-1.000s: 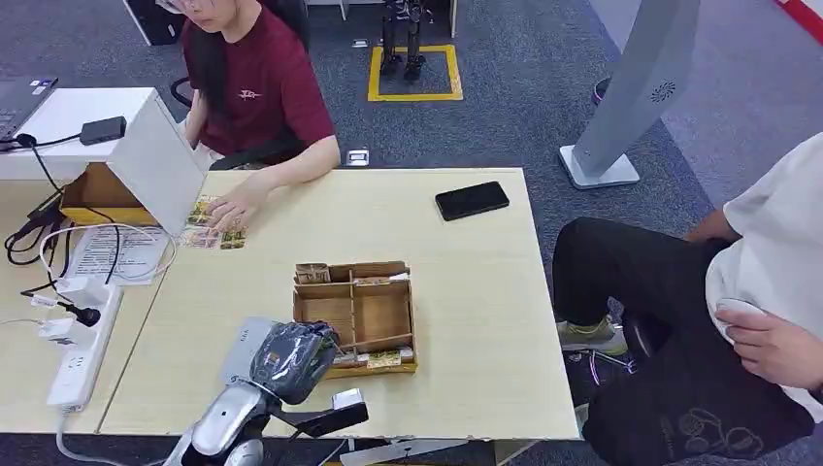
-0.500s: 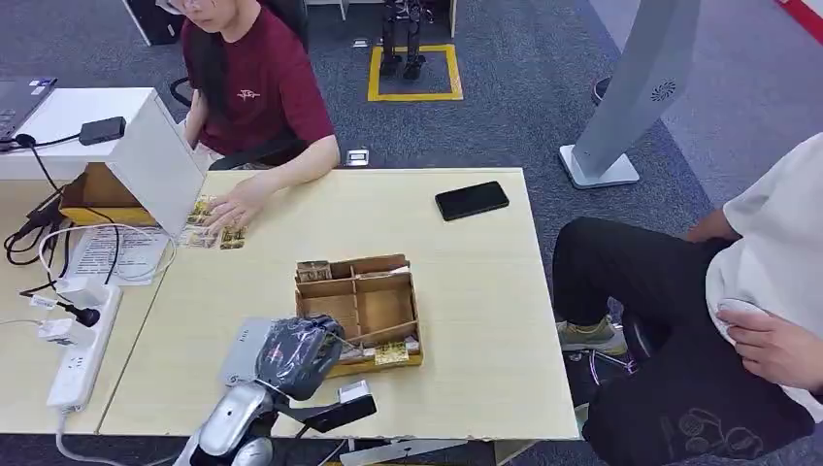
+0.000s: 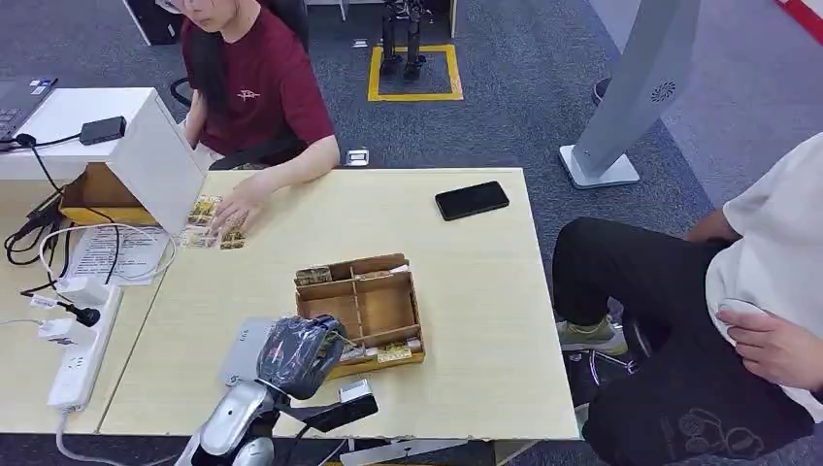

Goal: Pass the card to the sensor for recognition and then transmit it.

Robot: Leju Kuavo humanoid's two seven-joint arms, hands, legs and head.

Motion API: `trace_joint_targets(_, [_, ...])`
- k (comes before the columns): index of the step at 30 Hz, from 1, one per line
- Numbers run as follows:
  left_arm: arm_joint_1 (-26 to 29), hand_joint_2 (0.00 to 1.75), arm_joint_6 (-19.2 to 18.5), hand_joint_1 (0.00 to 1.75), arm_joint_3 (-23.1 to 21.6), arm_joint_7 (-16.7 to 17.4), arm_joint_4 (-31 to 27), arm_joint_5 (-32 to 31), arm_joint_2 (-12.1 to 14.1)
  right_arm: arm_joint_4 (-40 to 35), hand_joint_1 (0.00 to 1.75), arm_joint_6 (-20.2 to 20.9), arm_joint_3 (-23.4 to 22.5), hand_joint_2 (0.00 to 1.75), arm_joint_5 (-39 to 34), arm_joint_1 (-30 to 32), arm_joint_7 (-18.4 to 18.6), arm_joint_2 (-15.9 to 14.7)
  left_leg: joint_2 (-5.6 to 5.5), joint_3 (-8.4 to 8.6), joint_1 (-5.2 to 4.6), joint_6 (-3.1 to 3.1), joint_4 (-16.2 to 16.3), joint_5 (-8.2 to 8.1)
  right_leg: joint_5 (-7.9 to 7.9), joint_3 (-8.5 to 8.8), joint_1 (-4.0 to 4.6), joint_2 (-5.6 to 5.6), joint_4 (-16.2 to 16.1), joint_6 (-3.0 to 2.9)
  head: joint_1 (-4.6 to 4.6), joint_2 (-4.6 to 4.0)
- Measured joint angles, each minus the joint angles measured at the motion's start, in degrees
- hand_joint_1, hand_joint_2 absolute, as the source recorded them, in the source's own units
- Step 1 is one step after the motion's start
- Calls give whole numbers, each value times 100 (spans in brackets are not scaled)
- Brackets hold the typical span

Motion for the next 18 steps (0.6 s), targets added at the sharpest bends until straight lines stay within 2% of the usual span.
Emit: trace_joint_targets(18, [-5,175,0,175,2,-17,0,20,0,0,0,2,76,175,0,0,0,-4,0,0,0,0,0,0,0,0,0,0,0,0,0,0])
